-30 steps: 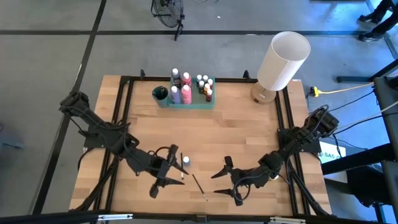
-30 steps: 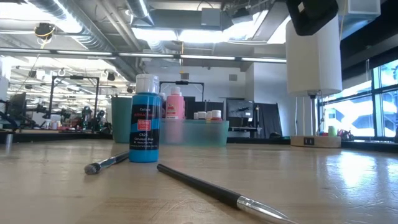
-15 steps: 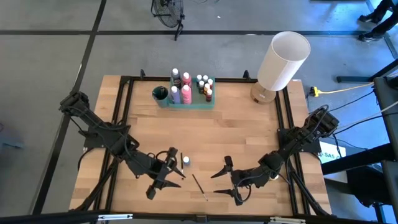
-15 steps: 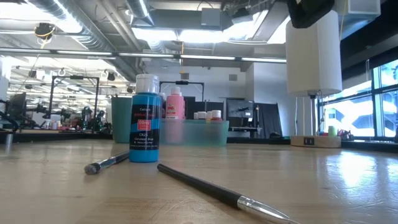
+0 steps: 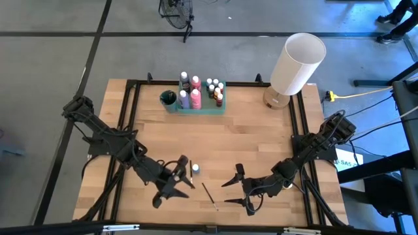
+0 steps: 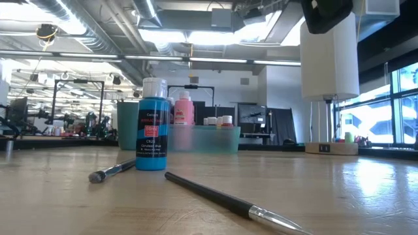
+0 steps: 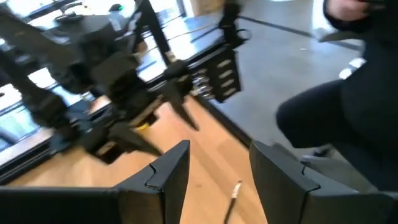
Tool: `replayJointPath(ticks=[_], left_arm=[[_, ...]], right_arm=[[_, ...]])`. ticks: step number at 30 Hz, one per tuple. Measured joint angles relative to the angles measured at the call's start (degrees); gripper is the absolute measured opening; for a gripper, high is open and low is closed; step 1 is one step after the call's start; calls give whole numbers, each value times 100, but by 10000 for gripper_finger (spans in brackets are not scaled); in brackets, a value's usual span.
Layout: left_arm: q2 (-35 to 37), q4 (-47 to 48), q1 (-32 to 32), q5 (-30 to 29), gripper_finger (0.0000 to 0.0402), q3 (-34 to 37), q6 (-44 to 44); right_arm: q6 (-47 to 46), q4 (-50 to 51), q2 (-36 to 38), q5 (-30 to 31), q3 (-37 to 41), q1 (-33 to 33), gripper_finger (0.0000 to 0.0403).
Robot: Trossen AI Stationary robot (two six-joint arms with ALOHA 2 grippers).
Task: Pick & Place Paint Supplies
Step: Put the small blue paint bottle into the green bin
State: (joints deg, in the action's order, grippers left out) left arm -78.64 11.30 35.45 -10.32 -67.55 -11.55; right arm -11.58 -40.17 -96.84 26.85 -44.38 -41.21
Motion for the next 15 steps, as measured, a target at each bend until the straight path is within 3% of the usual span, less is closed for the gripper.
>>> replayJointPath(ticks=[8,15], left_arm=[[1,1,3,-83,162,0,581],[1,-12,3,-86,162,0,17]], right_arm=[[19,10,0,2,0,0,265],[30,12,0,5,0,117,265]])
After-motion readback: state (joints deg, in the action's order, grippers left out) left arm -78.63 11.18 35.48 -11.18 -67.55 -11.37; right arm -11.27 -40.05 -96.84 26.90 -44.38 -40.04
